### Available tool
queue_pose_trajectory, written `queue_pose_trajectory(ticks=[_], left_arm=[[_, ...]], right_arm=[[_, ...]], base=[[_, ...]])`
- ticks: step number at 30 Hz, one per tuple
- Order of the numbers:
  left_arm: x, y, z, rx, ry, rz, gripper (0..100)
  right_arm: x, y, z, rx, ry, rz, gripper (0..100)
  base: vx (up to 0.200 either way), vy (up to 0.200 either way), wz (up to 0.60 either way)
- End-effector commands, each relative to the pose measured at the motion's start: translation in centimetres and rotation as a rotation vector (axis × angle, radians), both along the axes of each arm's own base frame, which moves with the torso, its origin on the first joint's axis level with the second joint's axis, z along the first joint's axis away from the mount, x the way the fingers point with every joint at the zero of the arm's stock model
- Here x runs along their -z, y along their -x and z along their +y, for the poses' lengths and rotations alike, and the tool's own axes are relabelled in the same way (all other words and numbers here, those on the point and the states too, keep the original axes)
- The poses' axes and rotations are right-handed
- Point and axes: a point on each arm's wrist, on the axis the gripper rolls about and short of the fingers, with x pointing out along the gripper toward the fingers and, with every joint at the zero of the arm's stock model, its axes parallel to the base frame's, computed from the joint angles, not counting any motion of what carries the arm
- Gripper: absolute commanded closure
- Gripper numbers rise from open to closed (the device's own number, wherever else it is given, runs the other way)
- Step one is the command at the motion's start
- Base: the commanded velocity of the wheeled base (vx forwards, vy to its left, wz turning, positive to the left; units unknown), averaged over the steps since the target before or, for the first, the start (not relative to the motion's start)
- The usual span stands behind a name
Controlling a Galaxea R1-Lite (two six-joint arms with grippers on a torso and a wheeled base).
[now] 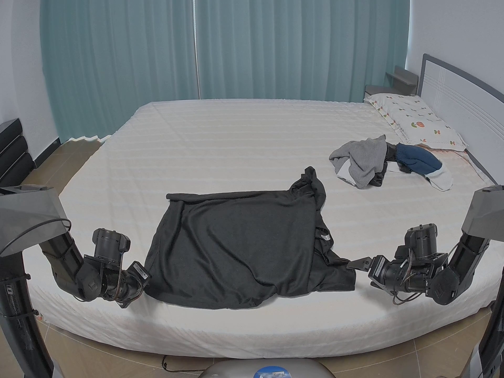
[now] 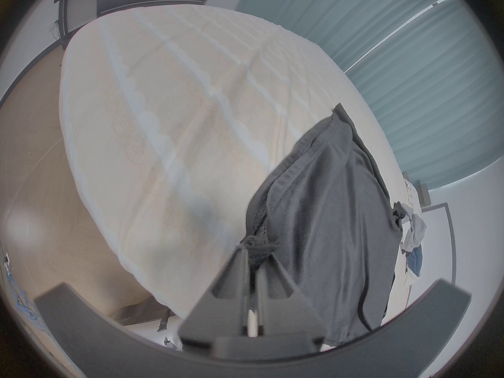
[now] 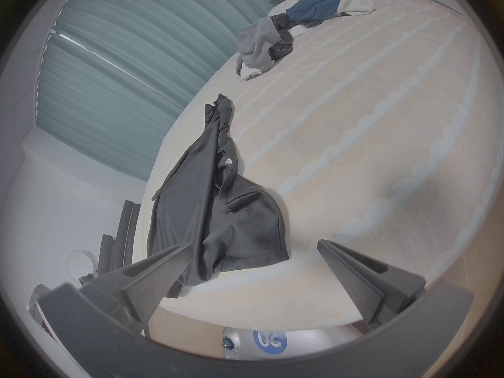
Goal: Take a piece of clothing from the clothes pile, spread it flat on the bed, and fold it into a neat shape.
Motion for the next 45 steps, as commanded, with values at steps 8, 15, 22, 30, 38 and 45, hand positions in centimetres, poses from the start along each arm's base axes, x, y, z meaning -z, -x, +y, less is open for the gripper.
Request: queue_pose_trajectory(ticks=[8, 15, 22, 30, 38, 45], left_arm=[[-3.7, 0.2, 1.0, -0.034, 0.010, -0.119, 100], [-4.0, 0.0, 1.7, -0.058, 0.011, -0.134, 100], [-4.3, -0.5, 2.4, -0.088, 0.015, -0.179, 100], [-5.0, -1.3, 3.1, -0.163, 0.076, -0.288, 100], [-4.4, -2.1, 3.6, -0.197, 0.099, -0.333, 100], [-3.6, -2.7, 3.6, -0.222, 0.132, -0.370, 100]], right_arm=[[2.9, -2.6, 2.0, -0.002, 0.044, 0.015, 100], [3.5, -4.0, 2.2, 0.010, 0.042, -0.006, 100], [0.7, -5.8, 1.7, 0.043, 0.021, -0.118, 100], [-2.2, -9.2, 2.1, 0.057, 0.006, -0.182, 100], [-3.3, -13.4, 2.6, 0.077, -0.002, -0.239, 100], [-2.8, -15.9, 3.1, 0.106, 0.006, -0.283, 100]], base=[[0.000, 0.000, 0.00], [0.000, 0.000, 0.00], [0.000, 0.000, 0.00], [0.000, 0.000, 0.00], [0.000, 0.000, 0.00], [0.000, 0.000, 0.00]])
